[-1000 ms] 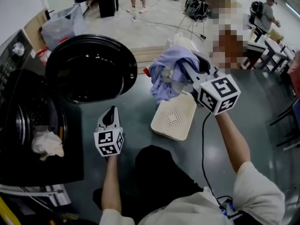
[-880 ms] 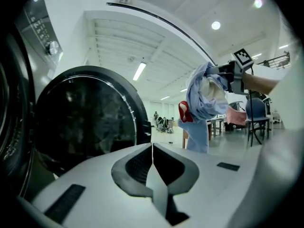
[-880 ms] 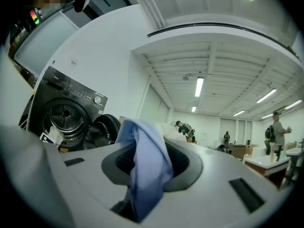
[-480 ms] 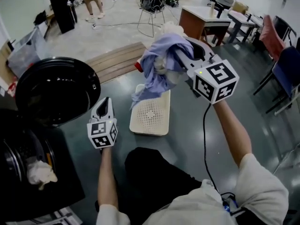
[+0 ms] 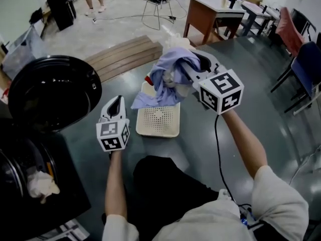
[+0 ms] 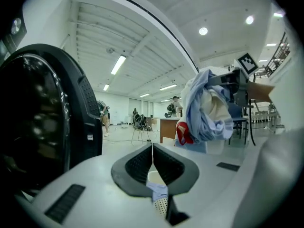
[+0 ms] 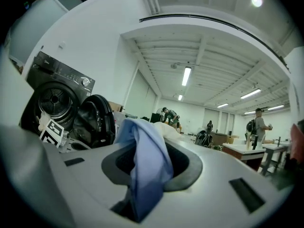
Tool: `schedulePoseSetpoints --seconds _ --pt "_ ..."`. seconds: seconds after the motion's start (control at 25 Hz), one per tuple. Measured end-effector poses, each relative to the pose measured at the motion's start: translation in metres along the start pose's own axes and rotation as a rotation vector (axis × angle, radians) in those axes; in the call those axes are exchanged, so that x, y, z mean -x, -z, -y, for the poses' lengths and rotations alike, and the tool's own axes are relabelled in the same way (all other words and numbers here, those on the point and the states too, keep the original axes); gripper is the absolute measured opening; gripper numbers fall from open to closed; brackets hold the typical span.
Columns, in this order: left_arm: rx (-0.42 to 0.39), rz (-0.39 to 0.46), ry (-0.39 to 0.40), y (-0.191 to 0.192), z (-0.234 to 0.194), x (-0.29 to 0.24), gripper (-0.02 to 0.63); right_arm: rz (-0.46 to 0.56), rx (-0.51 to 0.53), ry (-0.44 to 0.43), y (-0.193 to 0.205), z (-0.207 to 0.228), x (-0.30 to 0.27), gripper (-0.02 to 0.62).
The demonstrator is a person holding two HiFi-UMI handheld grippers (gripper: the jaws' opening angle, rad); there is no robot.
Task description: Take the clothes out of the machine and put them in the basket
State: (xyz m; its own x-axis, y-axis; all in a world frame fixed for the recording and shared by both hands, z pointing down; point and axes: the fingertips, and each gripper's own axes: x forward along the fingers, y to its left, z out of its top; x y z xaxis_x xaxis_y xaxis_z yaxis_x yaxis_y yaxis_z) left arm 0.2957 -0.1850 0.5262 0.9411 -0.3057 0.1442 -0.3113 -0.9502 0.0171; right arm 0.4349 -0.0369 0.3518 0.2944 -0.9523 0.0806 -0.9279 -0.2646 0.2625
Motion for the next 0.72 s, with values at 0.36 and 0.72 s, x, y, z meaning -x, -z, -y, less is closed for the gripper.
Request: schedulePoseSetpoints --seconds 0.36,0.72 --pt "0.038 -0.078 -0.018 0.062 -0.008 0.01 0.025 -0.223 -0.111 -0.011 0.165 -0.041 -0.042 0.12" --pt "0.113 -0.153 -0.047 0.133 -0.025 0.012 0.025 -0.389 -0.234 -0.027 0.313 -0.1 -0.069 0.123"
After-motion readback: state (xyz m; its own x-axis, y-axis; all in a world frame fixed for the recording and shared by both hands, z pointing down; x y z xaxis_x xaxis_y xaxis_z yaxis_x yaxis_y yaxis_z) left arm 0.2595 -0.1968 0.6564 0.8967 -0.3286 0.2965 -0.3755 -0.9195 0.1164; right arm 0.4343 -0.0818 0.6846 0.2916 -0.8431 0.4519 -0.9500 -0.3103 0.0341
